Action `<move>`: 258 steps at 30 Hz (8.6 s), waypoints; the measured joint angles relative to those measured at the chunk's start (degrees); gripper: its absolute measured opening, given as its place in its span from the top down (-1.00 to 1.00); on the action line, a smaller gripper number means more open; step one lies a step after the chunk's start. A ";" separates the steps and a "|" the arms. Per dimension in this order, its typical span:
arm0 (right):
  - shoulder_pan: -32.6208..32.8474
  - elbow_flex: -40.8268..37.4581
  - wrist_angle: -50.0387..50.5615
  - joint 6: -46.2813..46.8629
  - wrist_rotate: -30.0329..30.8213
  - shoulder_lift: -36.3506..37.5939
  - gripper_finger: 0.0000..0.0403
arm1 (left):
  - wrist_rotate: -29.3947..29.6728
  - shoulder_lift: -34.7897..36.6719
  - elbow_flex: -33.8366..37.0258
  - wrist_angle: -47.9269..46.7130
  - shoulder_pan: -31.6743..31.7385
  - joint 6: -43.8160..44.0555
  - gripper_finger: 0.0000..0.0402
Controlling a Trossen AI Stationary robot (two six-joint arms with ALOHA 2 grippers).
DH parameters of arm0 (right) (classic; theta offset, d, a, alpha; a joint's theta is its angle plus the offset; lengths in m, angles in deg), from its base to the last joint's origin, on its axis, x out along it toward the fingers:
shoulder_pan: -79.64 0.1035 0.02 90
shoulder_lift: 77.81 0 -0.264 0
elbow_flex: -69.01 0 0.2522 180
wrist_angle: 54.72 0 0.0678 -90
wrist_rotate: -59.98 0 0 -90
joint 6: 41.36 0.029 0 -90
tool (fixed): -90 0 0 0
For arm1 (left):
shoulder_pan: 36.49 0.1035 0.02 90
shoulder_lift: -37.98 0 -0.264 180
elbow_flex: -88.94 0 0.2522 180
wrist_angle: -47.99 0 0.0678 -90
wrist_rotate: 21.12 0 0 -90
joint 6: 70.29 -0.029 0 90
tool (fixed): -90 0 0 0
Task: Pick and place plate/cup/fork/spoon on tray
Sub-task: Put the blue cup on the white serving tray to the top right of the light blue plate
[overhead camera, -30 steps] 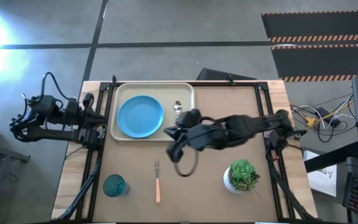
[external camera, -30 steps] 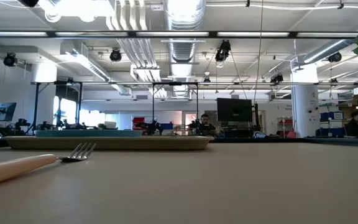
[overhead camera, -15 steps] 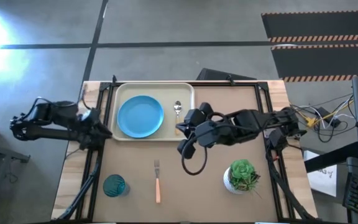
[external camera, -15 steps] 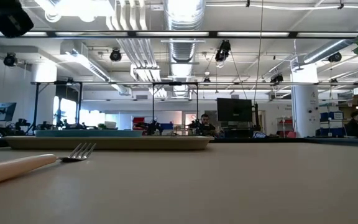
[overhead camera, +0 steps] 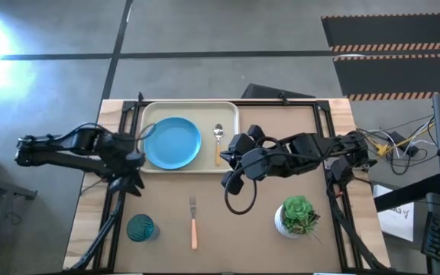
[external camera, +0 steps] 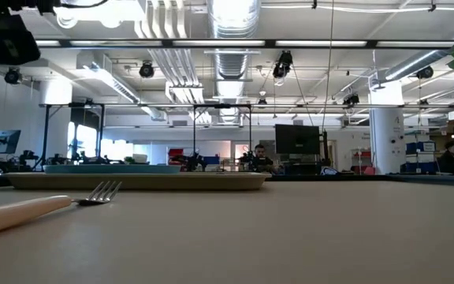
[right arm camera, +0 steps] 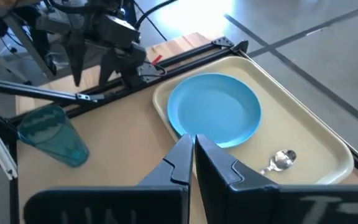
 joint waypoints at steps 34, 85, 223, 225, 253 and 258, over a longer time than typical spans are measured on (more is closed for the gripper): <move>-0.24 0.00 5.36 -0.45 -2.10 0.08 0.95 | 15.27 -13.22 -4.99 4.31 -30.71 16.36 0.37; -0.24 0.00 5.31 -4.32 -4.90 0.12 0.96 | 75.86 -17.29 -28.12 -11.50 -20.74 7.66 1.00; -27.98 -25.10 -45.39 -16.33 -38.31 -27.24 0.96 | 36.77 -20.26 -51.65 -13.71 49.90 -43.71 1.00; -27.96 -25.24 -44.13 -16.36 -38.32 -27.24 0.96 | 36.77 -20.25 -51.65 -13.71 49.90 -43.71 1.00; -26.58 -26.27 -30.81 -16.90 -38.73 -17.20 0.96 | 36.69 -19.20 -51.30 -14.48 49.88 -43.57 1.00; -25.84 -26.27 -30.84 -16.32 -38.73 -13.26 0.96 | 40.38 -20.32 -49.12 -20.92 49.88 -42.35 1.00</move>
